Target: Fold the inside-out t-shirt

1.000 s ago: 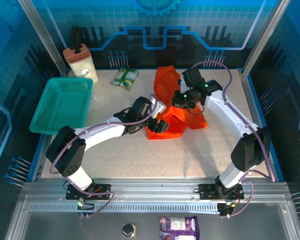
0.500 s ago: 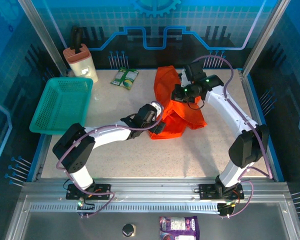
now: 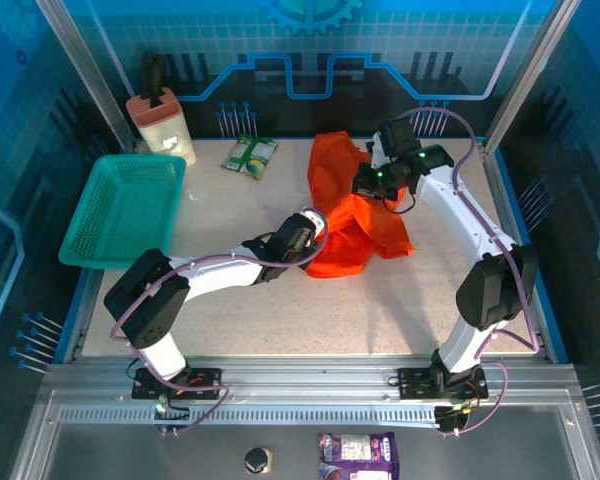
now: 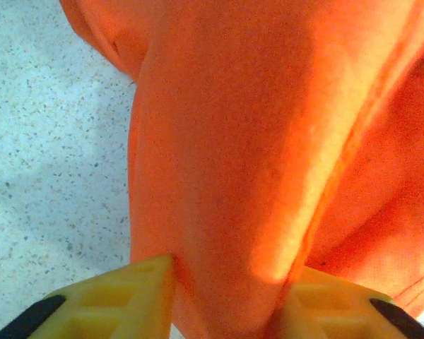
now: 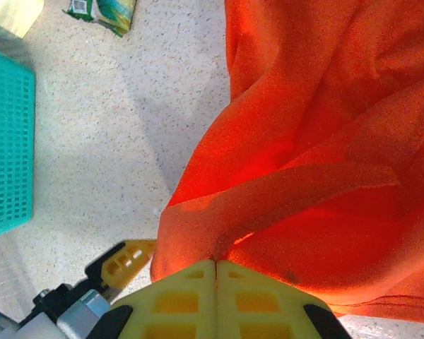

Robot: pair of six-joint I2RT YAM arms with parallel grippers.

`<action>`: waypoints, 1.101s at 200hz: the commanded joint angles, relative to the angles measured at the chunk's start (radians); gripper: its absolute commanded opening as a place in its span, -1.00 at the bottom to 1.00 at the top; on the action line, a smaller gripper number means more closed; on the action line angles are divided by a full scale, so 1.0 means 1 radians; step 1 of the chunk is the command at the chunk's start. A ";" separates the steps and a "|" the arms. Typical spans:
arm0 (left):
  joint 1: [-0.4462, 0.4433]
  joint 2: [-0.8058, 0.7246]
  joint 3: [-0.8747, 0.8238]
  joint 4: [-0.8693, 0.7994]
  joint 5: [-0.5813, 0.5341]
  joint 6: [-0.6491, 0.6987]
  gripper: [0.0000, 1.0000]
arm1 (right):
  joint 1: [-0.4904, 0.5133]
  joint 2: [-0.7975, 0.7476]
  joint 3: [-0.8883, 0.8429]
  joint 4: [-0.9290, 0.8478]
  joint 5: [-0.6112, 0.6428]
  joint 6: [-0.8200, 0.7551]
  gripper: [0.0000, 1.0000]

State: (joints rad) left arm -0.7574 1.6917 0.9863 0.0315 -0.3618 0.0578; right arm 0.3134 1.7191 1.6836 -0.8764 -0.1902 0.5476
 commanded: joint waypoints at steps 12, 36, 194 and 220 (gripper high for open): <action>0.018 -0.032 0.069 -0.038 0.055 0.023 -0.91 | -0.039 0.029 0.059 -0.021 -0.007 -0.038 -1.00; 0.120 -0.086 0.173 -0.112 0.183 -0.010 -1.00 | -0.039 0.052 0.161 0.003 -0.069 -0.061 -1.00; 0.201 -0.035 0.609 -0.619 0.650 0.104 -1.00 | -0.246 -0.186 -0.156 0.020 -0.042 -0.096 -1.00; 0.201 -0.011 0.625 -0.608 0.634 0.053 -1.00 | -0.219 -0.191 -0.203 0.048 -0.116 -0.106 -1.00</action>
State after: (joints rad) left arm -0.5575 1.6863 1.5833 -0.5800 0.2501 0.1776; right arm 0.0715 1.5574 1.5066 -0.8875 -0.2150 0.4656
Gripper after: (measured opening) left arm 0.052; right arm 0.063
